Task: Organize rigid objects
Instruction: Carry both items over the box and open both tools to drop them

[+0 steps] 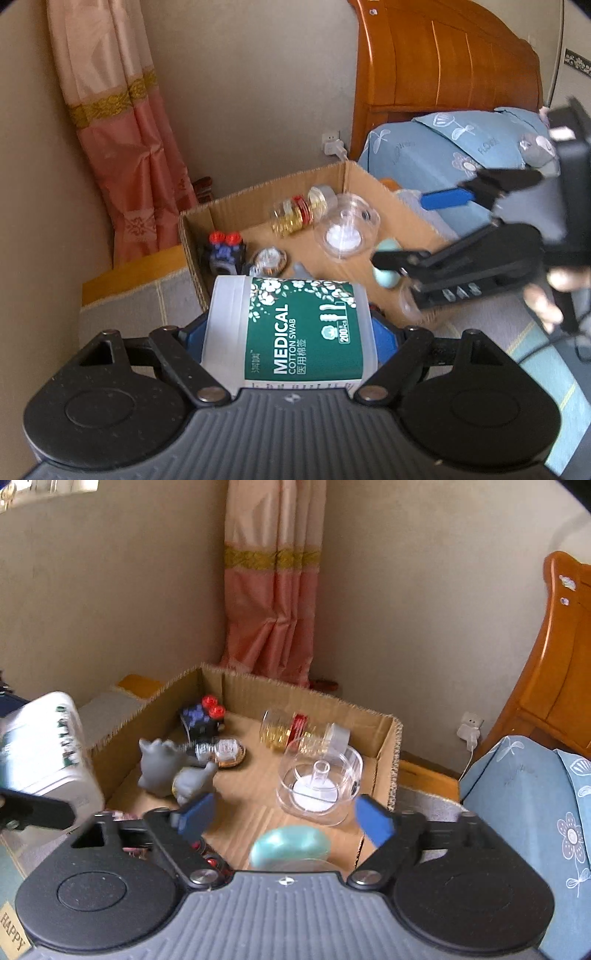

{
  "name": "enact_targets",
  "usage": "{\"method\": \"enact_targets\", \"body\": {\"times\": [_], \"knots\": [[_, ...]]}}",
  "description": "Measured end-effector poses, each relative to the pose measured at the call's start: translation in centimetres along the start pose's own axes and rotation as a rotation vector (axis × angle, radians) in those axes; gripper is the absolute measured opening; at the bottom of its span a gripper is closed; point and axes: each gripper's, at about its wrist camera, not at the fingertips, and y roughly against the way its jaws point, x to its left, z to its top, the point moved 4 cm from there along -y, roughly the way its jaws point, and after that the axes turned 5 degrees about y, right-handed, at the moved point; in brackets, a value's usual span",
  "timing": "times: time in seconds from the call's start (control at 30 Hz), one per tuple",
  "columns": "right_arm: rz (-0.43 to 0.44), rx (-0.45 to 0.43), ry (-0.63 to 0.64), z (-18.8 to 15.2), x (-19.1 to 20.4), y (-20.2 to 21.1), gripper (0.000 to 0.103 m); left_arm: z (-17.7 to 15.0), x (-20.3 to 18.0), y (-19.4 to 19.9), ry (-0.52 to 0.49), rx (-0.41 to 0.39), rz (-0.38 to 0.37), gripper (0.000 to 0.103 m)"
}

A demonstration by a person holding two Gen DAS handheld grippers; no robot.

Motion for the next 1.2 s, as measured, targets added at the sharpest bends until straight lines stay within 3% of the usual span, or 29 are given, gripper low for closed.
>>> {"method": "enact_targets", "body": {"times": [0.1,0.47,0.63,0.93,1.07,1.2], "knots": [[-0.005,-0.026,-0.024,0.2,-0.5,1.0,0.103,1.4,0.0,-0.8,-0.007,-0.008,0.010,0.082],[-0.017,-0.050,-0.051,-0.4,-1.6,4.1,0.103,5.6,-0.8,-5.8,0.014,0.019,0.005,0.083],[-0.022,-0.048,-0.041,-0.9,-1.4,4.7,0.103,5.8,-1.4,-6.3,0.023,0.007,0.015,0.096],[-0.002,-0.049,-0.049,-1.6,-0.3,6.4,0.103,4.4,-1.6,-0.1,0.006,-0.113,0.058,0.102],[-0.017,-0.047,-0.054,-1.8,0.8,8.2,0.103,2.5,-2.2,4.0,-0.034,-0.194,0.102,0.102],[-0.039,-0.042,-0.052,-1.9,2.1,10.5,0.103,0.1,-2.6,7.5,-0.023,-0.222,0.119,0.102]]}}
